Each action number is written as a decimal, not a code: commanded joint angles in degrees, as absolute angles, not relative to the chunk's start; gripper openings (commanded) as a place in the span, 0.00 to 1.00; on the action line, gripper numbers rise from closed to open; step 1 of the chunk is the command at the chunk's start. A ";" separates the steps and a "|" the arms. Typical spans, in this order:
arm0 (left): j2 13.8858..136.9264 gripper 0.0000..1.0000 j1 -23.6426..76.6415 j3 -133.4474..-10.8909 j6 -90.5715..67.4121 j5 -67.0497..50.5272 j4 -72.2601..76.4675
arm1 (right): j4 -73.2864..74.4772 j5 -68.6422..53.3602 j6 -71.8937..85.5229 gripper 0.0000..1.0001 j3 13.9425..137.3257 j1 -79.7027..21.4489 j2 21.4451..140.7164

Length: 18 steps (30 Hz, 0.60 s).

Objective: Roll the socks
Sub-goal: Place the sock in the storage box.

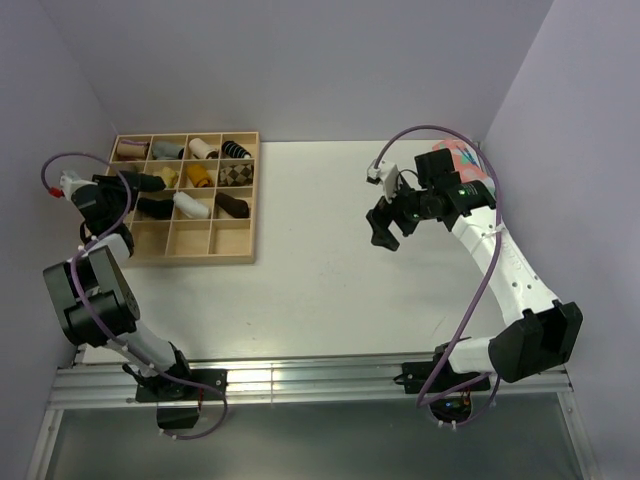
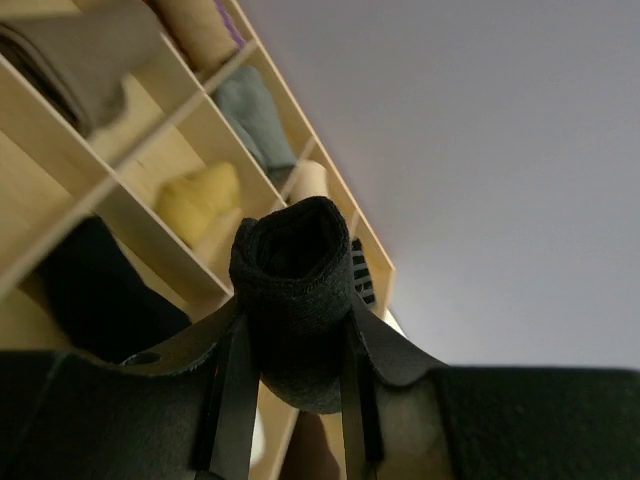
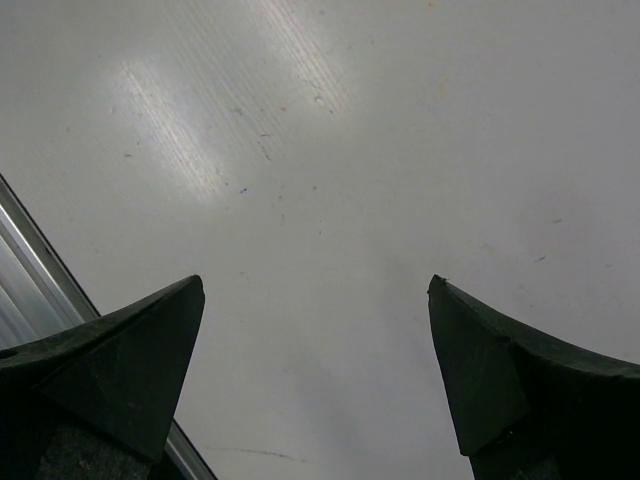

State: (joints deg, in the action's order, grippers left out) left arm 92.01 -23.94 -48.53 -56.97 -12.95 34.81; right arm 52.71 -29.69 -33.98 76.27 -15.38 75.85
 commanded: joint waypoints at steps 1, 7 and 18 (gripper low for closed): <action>95.96 0.00 -27.33 -54.13 -51.69 -14.77 38.77 | 50.27 -31.55 -35.51 1.00 75.32 -14.50 74.79; 102.12 0.00 -30.49 -59.67 -48.61 -13.89 36.39 | 49.57 -31.99 -35.16 1.00 74.97 -14.41 75.85; 108.81 0.00 -31.03 -65.91 -45.09 -7.48 30.24 | 47.90 -33.48 -34.72 1.00 74.27 -14.33 77.08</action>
State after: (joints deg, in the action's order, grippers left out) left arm 107.68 -30.39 -63.02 -47.07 -10.33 32.05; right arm 50.33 -31.70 -34.61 74.54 -14.74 76.62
